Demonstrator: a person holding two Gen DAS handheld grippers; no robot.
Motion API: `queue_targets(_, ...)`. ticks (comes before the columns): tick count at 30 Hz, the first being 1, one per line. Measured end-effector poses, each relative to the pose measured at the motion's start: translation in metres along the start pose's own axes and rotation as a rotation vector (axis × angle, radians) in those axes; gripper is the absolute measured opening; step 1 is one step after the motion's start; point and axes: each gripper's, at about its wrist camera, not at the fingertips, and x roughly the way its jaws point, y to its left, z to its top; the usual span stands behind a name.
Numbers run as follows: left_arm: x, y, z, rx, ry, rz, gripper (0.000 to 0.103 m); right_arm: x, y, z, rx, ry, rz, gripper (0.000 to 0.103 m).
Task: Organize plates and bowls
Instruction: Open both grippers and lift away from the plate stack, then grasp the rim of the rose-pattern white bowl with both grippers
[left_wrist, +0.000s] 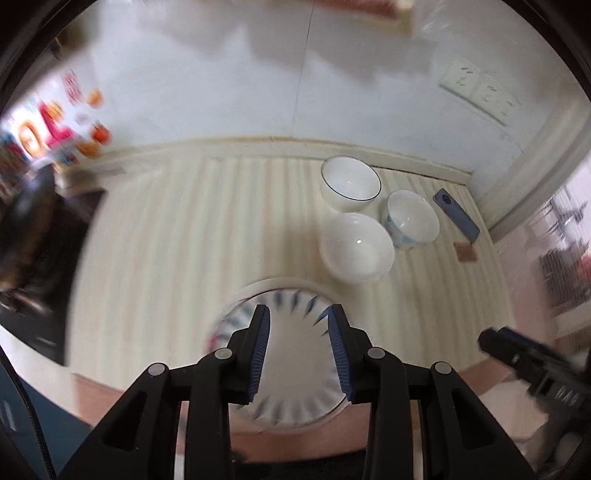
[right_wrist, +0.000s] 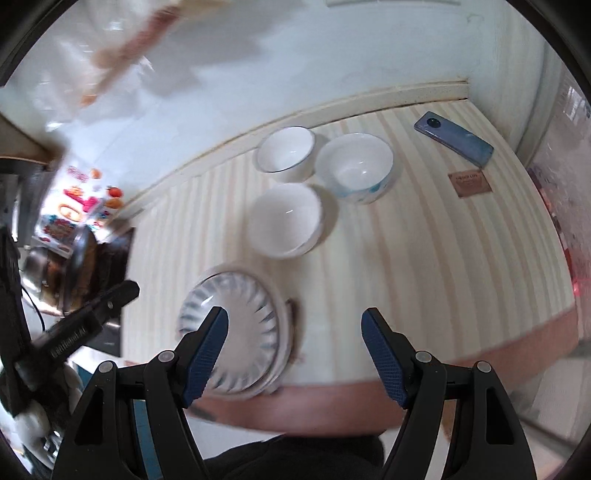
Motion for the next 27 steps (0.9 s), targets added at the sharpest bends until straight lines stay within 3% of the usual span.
queue_targets(5,0.082,-0.010,0.039,-0.084,0.123,-0.041,0.030,0.068,-0.029,0.053,-0.035,0.108,0.018,0.077)
queue_targets(14,0.178,-0.009,0.072,-0.127,0.260,-0.046,0.030,0.171,-0.037,0.095,-0.075,0.207,0.036,0.077)
queue_targets(16,0.190,-0.010,0.076,-0.115,0.281,-0.056,0.030,0.184,-0.037,0.100,-0.057,0.217,0.046,0.072)
queue_targets(18,0.200,-0.012,0.077,-0.102,0.297,-0.072,0.030,0.198,-0.039,0.104,-0.031,0.227,0.060,0.058)
queue_targets(20,0.206,-0.014,0.077,-0.087,0.303,-0.083,0.030,0.209,-0.040,0.106,0.005,0.245,0.094,0.052)
queue_targets(23,0.207,-0.020,0.077,-0.035,0.295,-0.090,0.022,0.221,-0.041,0.105,0.041,0.266,0.135,0.031)
queue_targets(27,0.204,-0.024,0.075,-0.007,0.287,-0.068,0.022,0.222,-0.041,0.102,0.038,0.251,0.114,0.026)
